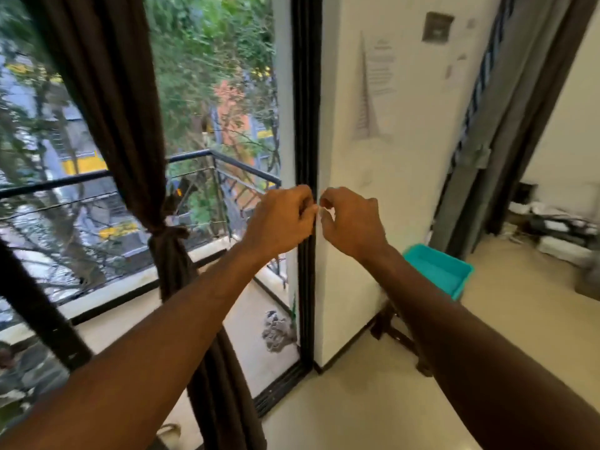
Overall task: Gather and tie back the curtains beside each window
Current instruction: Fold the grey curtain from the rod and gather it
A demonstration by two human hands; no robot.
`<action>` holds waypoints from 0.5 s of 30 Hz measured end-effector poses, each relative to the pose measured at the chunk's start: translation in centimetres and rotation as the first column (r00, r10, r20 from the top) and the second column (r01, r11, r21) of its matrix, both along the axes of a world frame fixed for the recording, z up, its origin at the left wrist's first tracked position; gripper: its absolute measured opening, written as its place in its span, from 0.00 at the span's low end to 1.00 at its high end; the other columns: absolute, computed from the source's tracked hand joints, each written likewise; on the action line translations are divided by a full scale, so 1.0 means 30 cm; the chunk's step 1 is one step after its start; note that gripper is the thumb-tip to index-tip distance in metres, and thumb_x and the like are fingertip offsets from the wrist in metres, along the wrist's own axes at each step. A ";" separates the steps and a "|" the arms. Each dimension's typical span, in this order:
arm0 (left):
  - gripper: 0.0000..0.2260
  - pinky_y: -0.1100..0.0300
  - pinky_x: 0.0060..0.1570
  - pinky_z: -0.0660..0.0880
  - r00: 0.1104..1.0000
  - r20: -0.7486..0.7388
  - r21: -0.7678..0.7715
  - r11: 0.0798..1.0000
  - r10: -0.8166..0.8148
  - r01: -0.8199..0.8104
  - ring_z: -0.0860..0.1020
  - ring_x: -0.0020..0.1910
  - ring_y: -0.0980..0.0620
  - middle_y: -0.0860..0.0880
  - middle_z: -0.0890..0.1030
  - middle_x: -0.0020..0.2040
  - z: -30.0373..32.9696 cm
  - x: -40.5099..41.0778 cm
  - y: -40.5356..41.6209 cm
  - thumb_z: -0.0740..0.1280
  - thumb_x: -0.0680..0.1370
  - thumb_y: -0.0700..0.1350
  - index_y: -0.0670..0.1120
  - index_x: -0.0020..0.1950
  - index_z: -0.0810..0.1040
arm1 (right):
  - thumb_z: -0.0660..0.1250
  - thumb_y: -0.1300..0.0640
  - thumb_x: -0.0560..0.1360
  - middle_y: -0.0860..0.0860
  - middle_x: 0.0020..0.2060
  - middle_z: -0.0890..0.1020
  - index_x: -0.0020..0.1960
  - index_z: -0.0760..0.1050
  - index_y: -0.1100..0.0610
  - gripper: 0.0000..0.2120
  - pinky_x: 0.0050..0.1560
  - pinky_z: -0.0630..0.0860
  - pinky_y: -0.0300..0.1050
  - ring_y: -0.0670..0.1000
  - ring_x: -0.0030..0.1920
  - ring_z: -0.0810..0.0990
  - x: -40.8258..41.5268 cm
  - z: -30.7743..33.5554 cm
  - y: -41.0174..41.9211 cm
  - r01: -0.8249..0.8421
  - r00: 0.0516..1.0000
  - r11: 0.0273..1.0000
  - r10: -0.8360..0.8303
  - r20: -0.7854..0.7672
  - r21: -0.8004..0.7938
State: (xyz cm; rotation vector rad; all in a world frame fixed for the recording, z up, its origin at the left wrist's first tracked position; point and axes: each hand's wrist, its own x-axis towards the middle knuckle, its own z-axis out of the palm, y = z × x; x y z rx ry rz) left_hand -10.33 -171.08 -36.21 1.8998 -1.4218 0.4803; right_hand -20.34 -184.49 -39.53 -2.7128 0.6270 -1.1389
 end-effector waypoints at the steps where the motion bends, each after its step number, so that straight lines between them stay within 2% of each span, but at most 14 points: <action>1: 0.07 0.51 0.37 0.77 1.000 0.030 0.047 0.999 0.001 -0.002 0.79 0.36 0.44 0.48 0.80 0.34 0.013 -0.028 -0.054 0.69 0.77 0.47 0.46 0.42 0.78 | 0.64 0.54 0.78 0.50 0.49 0.81 0.54 0.77 0.53 0.06 0.52 0.71 0.55 0.57 0.49 0.81 -0.055 0.008 -0.054 0.049 0.998 0.998 -0.050 -0.029 -0.032; 5: 0.10 0.54 0.37 0.72 0.994 0.109 0.159 0.987 -0.004 -0.014 0.78 0.39 0.44 0.51 0.75 0.33 0.096 -0.160 -0.274 0.67 0.79 0.50 0.49 0.40 0.73 | 0.62 0.53 0.80 0.49 0.49 0.81 0.55 0.76 0.52 0.07 0.55 0.70 0.54 0.55 0.48 0.80 -0.283 0.105 -0.268 0.185 0.976 0.978 -0.195 -0.101 -0.100; 7: 0.09 0.53 0.38 0.73 0.989 0.146 0.163 0.987 -0.010 -0.015 0.79 0.40 0.44 0.49 0.77 0.35 0.135 -0.252 -0.390 0.66 0.79 0.51 0.49 0.40 0.75 | 0.62 0.53 0.80 0.49 0.49 0.81 0.55 0.76 0.51 0.06 0.58 0.72 0.56 0.54 0.48 0.80 -0.406 0.165 -0.363 0.237 0.962 0.968 -0.245 -0.119 -0.083; 10: 0.10 0.56 0.38 0.68 0.983 0.182 0.154 0.988 -0.022 -0.007 0.76 0.38 0.47 0.50 0.76 0.37 0.189 -0.435 -0.568 0.66 0.80 0.51 0.50 0.40 0.73 | 0.61 0.53 0.80 0.49 0.45 0.82 0.53 0.76 0.51 0.06 0.56 0.76 0.58 0.53 0.44 0.81 -0.603 0.229 -0.510 0.288 0.946 0.951 -0.300 -0.118 -0.112; 13: 0.10 0.57 0.39 0.66 0.982 0.185 0.156 0.988 -0.029 -0.001 0.75 0.37 0.50 0.51 0.76 0.37 0.227 -0.605 -0.740 0.66 0.81 0.51 0.51 0.40 0.72 | 0.60 0.53 0.80 0.49 0.44 0.82 0.52 0.77 0.51 0.08 0.50 0.72 0.47 0.54 0.43 0.81 -0.790 0.294 -0.654 0.342 0.925 0.922 -0.364 -0.108 -0.180; 15: 0.11 0.57 0.38 0.67 0.984 0.174 0.144 0.989 -0.046 0.020 0.76 0.38 0.48 0.50 0.77 0.38 0.242 -0.700 -0.846 0.66 0.80 0.51 0.51 0.39 0.71 | 0.59 0.53 0.80 0.49 0.43 0.82 0.53 0.77 0.52 0.08 0.50 0.71 0.48 0.54 0.43 0.80 -0.899 0.336 -0.745 0.369 0.915 0.907 -0.393 -0.094 -0.201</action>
